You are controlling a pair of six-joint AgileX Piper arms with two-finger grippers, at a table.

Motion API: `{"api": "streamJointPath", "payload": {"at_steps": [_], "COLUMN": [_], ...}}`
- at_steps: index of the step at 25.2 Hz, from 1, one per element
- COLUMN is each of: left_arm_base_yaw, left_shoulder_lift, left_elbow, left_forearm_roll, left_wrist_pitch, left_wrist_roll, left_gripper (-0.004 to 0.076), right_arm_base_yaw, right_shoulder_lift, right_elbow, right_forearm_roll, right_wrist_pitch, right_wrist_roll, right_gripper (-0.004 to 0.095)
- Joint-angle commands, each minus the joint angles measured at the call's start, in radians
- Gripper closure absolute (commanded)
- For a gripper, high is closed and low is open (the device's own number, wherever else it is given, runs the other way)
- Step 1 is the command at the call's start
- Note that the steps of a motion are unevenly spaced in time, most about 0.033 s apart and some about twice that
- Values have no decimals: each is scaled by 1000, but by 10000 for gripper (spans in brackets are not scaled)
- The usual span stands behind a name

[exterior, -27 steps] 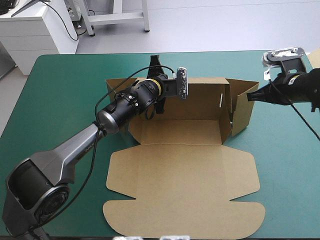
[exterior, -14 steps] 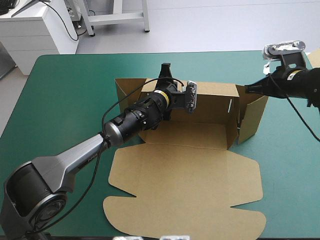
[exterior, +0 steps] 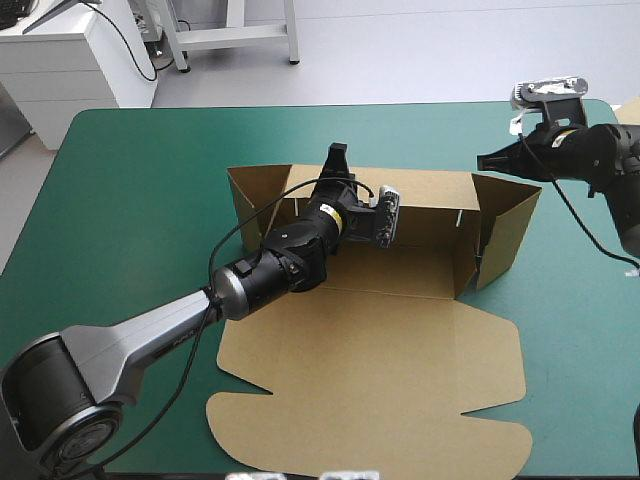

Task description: Fold the box

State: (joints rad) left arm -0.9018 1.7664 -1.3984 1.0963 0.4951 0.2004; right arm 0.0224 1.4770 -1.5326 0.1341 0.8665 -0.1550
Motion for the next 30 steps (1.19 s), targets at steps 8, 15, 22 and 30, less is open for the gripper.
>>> {"api": "streamJointPath", "payload": {"at_steps": [8,15,22,30], "left_arm_base_yaw": [-49,-49,-49,-49], "left_shoulder_lift": [-5,-5,-5,2], "left_elbow": [27,113,163,169], "left_forearm_roll": [-42,1,227,263], "left_wrist_pitch": [-48,-72,-61,-56], "left_wrist_roll": [-137,-148,-344,-362], "left_gripper": [732,732,732,731], "right_arm_base_yaw": [-10,-10,-10,-10], "right_shoulder_lift": [43,54,79,80], "right_elbow": [-28,-28,-28,-26], "right_forearm_roll": [-74,-74,-76,20], "right_wrist_pitch": [-106,-83,21,123], "right_wrist_roll": [45,40,-38,-138], "right_gripper": [928,928,928,929]}}
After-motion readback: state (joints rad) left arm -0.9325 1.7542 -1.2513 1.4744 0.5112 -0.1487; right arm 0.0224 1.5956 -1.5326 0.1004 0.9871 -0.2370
